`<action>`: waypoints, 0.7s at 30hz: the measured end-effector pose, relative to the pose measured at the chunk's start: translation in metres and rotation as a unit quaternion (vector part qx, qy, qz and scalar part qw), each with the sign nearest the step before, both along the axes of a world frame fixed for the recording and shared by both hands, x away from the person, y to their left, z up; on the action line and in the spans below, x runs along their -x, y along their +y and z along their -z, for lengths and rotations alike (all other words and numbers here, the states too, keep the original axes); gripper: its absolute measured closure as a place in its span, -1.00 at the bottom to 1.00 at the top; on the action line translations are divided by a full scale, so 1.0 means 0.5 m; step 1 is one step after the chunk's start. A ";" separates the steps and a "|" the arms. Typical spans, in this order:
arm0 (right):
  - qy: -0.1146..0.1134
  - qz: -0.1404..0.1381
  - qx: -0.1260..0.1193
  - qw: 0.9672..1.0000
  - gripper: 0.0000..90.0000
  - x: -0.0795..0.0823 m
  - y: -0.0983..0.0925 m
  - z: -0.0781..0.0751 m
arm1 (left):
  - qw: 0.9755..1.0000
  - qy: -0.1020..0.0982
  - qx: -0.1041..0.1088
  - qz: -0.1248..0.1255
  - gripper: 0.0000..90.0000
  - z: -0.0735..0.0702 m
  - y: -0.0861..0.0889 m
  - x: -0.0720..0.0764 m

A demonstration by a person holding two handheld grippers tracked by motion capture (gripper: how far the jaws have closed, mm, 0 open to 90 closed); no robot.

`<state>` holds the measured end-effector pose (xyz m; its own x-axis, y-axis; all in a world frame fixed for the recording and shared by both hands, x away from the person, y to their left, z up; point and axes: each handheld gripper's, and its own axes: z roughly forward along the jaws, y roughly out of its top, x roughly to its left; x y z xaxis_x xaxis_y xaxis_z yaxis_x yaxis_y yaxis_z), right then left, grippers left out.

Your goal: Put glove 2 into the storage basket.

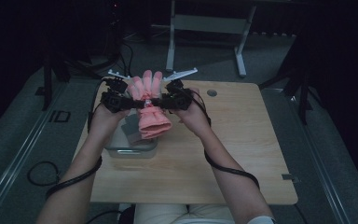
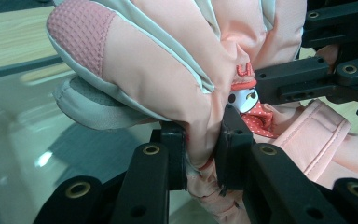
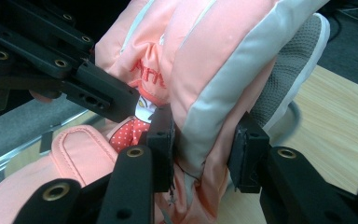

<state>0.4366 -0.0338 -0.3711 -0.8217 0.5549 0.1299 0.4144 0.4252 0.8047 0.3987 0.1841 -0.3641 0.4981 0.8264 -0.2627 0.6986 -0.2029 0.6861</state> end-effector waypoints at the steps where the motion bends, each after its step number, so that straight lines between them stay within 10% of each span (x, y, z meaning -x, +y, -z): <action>1: 0.000 0.000 0.000 1.000 0.45 0.000 0.000 0.000 | 1.000 0.000 0.000 0.000 0.67 0.000 0.000 0.000; 13: 0.011 -0.022 0.007 1.000 0.45 -0.019 0.081 0.023 | 1.000 0.012 -0.009 -0.026 0.67 0.025 0.068 -0.001; 21: 0.042 -0.025 0.018 0.999 0.45 -0.047 0.110 0.090 | 0.998 0.040 0.002 -0.037 0.67 0.097 0.091 -0.026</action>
<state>0.4601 0.0213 -0.4158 -0.8358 0.5184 0.1811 0.4576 0.4752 0.7515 0.4117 0.2295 -0.4125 0.4121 0.8595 -0.3023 0.7648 -0.1460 0.6276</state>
